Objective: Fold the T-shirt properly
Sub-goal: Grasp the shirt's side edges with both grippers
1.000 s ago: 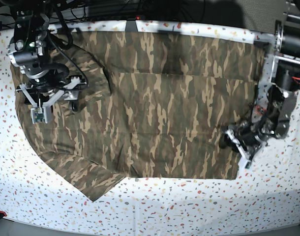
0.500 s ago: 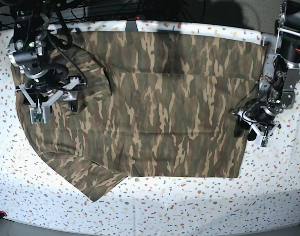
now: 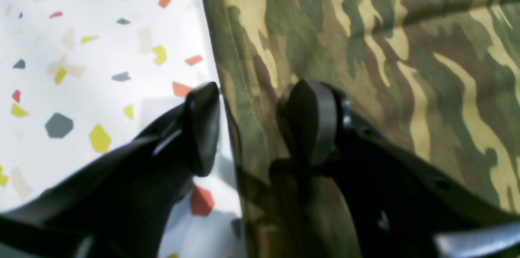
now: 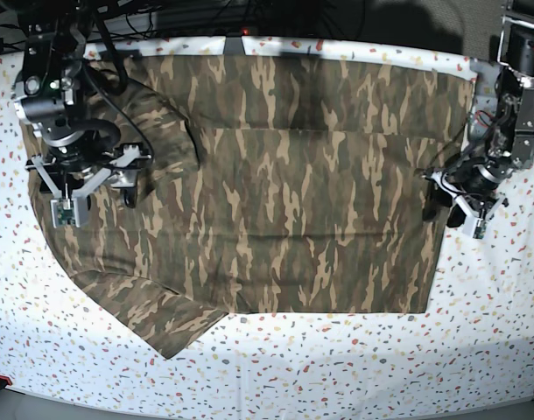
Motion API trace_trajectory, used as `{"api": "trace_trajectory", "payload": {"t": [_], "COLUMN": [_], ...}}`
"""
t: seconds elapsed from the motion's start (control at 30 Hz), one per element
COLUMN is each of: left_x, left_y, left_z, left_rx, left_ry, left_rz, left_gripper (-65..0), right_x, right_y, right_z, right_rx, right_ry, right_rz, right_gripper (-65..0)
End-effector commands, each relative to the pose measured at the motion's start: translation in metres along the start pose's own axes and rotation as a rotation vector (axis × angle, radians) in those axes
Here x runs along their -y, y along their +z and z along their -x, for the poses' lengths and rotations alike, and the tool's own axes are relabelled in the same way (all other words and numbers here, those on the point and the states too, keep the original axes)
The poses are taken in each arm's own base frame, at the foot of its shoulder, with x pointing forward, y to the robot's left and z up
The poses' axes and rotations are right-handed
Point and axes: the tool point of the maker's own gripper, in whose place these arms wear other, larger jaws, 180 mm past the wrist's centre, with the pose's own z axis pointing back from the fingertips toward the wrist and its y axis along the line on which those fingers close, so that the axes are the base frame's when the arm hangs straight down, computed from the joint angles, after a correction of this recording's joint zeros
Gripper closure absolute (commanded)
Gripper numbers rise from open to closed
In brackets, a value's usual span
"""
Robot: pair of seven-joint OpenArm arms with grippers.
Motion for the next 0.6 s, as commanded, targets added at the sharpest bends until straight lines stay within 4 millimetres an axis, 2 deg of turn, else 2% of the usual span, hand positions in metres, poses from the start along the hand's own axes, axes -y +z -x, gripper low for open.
{"api": "trace_trajectory", "payload": {"t": [0.0, 0.1, 0.27, 0.37, 0.47, 0.57], "left_x": [-0.015, -0.028, -0.037, -0.050, -0.051, -0.048], "left_y": [0.009, 0.011, 0.016, 0.009, -0.001, -0.024], "left_z": [0.036, 0.002, -0.087, -0.135, -0.181, -0.202], "left_rx": [-0.151, -0.036, 0.180, 0.218, 0.283, 0.274], "left_ry": [-0.008, 0.014, 0.021, 0.058, 0.127, 0.198], "left_rz": [-0.053, -0.083, -0.103, -0.148, -0.122, -0.099], "left_gripper": [-30.5, -30.5, -29.3, -23.7, -23.6, -24.7], "right_x": [0.003, 0.003, 0.002, 0.002, 0.001, 0.001], "right_y": [0.003, 0.003, 0.003, 0.002, 0.002, 0.001], "right_z": [-0.014, -0.018, -0.028, -0.025, -0.024, -0.021], "right_rx": [0.051, 0.070, 0.115, 0.088, 0.081, 0.062], "right_ry": [0.015, 0.014, 0.011, 0.007, 0.001, 0.000], "right_rz": [0.007, 0.006, 0.005, 0.001, -0.001, -0.003], "right_gripper": [-41.5, -41.5, -41.5, -41.5, -41.5, -41.5]}}
